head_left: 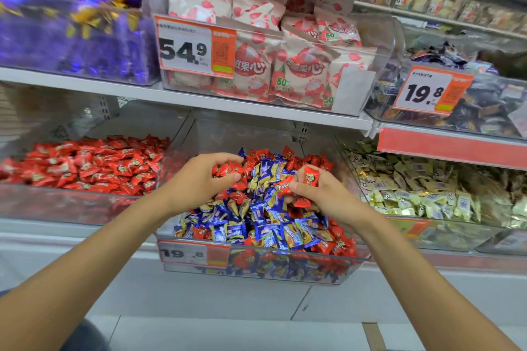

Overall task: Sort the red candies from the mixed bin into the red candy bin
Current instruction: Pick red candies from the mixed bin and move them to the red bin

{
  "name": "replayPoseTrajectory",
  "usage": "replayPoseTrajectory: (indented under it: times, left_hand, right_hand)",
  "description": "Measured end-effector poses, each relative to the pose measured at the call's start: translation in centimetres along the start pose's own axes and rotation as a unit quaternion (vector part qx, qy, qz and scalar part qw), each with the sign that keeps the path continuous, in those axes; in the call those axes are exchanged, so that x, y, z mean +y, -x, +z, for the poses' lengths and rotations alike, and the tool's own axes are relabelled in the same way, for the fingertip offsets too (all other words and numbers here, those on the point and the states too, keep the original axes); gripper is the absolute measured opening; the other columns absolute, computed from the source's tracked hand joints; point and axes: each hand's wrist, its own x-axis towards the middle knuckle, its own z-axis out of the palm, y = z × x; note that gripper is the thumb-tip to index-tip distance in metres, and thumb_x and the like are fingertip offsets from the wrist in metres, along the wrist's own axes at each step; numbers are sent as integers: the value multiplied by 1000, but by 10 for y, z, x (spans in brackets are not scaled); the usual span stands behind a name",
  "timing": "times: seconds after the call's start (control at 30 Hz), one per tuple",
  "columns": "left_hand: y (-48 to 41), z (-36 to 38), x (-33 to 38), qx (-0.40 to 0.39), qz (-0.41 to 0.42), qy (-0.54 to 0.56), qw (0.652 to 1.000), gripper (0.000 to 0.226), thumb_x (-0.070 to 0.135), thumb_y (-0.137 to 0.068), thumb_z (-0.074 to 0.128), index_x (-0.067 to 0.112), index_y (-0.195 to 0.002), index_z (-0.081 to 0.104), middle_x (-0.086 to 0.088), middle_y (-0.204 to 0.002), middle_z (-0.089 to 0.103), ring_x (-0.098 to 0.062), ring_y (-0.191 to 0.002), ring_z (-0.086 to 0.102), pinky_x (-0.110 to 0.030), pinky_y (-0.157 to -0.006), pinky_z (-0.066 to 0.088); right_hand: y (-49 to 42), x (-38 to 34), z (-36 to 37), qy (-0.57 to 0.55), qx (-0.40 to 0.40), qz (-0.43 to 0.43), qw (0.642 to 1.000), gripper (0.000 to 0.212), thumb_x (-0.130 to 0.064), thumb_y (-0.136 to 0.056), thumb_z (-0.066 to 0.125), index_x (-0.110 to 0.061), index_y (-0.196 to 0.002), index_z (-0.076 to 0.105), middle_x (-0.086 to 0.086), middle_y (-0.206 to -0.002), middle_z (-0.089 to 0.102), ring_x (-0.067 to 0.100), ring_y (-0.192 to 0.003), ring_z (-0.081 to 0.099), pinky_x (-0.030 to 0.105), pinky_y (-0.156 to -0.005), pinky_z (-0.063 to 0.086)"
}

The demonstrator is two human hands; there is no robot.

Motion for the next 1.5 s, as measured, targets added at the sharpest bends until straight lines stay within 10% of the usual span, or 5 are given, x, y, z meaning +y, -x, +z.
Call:
replayPoseTrajectory:
  times: [0.57, 0.73, 1.13, 1.33, 1.5]
  left_hand:
    - [54, -191, -150, 265, -151, -83, 949, 7, 19, -86, 67, 22, -90, 61, 3, -71, 57, -18, -67, 50, -30, -62, 37]
    - [47, -189, -168, 148, -194, -76, 967, 65, 47, -70, 78, 20, -127, 59, -1, -122, 64, -18, -110, 60, -34, -99, 44]
    - [-25, -13, -13, 63, 0, -65, 996, 33, 17, -89, 59, 15, -123, 60, -5, -117, 62, -17, -106, 57, -23, -94, 39]
    - [-66, 48, -35, -89, -238, -207, 945, 79, 64, -90, 39, 30, -151, 2, -19, -157, -2, -43, -143, 6, -51, -113, 16]
    - [-62, 56, -49, -57, -180, -274, 943, 59, 54, -94, 41, 23, -142, 28, -21, -131, 43, -39, -123, 39, -47, -98, 39]
  right_hand:
    - [-157, -113, 219, 161, -51, -181, 969, 21, -7, -87, 63, -10, -108, 63, -2, -91, 61, 8, -77, 54, 13, -71, 40]
    - [-182, -109, 221, 289, -119, -142, 939, 60, -26, -83, 73, -14, -137, 49, 2, -139, 51, 12, -127, 47, 14, -99, 31]
    - [-84, -24, 25, 284, 58, -85, 953, 22, -5, -91, 58, -16, -108, 67, -4, -103, 66, 11, -98, 62, 33, -97, 47]
    - [-63, 6, -5, 252, 78, -81, 961, 20, -13, -93, 57, -27, -104, 65, -11, -103, 65, 6, -96, 62, 29, -91, 49]
    - [-61, 11, -10, 245, 68, -68, 965, 18, -17, -95, 55, -27, -105, 66, -9, -106, 64, 5, -96, 59, 26, -85, 50]
